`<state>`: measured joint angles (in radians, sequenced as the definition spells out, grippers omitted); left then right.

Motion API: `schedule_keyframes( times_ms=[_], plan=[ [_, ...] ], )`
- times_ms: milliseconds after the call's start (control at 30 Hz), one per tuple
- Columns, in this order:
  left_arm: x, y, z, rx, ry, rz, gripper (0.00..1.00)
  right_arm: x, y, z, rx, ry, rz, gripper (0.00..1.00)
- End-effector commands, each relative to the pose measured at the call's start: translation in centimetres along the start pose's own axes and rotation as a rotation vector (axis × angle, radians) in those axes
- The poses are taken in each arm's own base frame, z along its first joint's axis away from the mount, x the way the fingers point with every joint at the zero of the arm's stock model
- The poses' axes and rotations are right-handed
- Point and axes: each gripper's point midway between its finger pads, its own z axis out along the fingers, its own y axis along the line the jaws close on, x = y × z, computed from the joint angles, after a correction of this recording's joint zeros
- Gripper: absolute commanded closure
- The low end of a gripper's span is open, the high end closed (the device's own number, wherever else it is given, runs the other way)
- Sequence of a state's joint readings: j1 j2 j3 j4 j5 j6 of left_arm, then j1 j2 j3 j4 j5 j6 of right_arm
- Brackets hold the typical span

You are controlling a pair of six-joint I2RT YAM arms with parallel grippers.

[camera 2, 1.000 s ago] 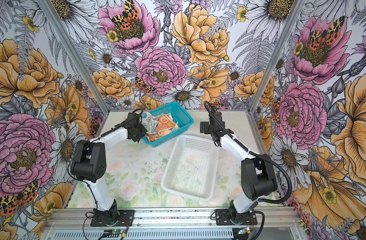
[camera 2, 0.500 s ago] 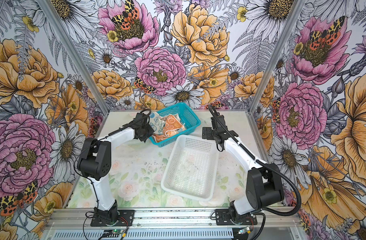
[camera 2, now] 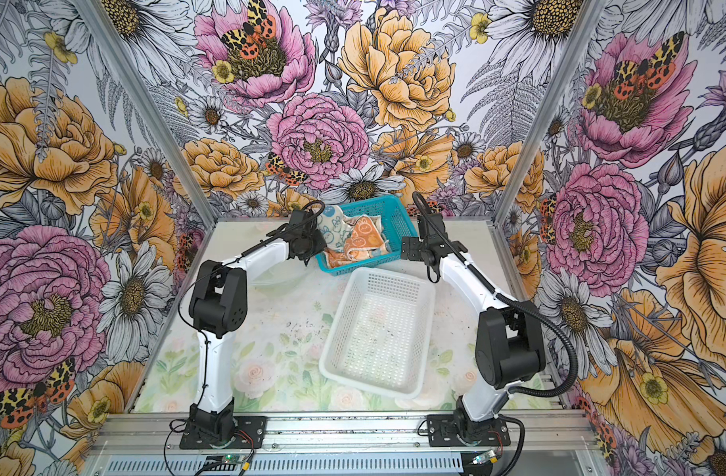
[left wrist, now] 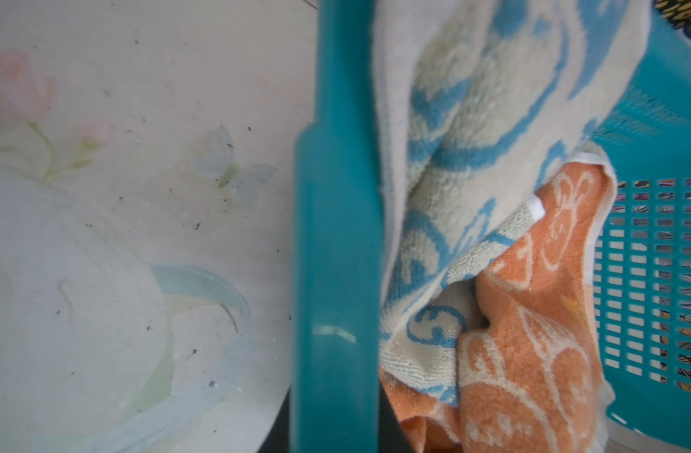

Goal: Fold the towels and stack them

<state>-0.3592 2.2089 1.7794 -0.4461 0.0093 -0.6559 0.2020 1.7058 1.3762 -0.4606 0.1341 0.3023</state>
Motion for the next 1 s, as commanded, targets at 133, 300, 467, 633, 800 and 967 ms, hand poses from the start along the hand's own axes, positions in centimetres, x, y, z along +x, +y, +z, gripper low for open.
schedule_keyframes(
  times_ms=[133,300,467,633,800,967],
  plan=[
    [0.9,-5.0,1.1,0.081,0.008,0.213,1.00,-2.0,-2.8,4.5,0.102,0.007,-0.002,0.01],
    [1.8,-6.2,1.9,0.083,0.026,0.271,0.96,-2.9,-6.0,6.7,0.155,0.014,0.027,0.03],
    [2.2,-7.0,2.6,0.097,0.033,0.291,0.85,-2.7,-8.0,8.4,0.179,0.033,0.050,0.09],
    [2.4,-7.8,3.2,0.106,0.039,0.304,0.70,-3.0,-7.9,9.9,0.129,0.041,0.091,0.21],
    [2.6,-8.3,3.4,0.111,0.046,0.308,0.60,-2.9,-7.3,11.1,0.092,0.054,0.108,0.32],
    [1.7,-8.2,2.2,0.091,0.016,0.324,0.37,-3.3,-7.1,11.5,0.080,0.049,0.108,0.42]
  ],
)
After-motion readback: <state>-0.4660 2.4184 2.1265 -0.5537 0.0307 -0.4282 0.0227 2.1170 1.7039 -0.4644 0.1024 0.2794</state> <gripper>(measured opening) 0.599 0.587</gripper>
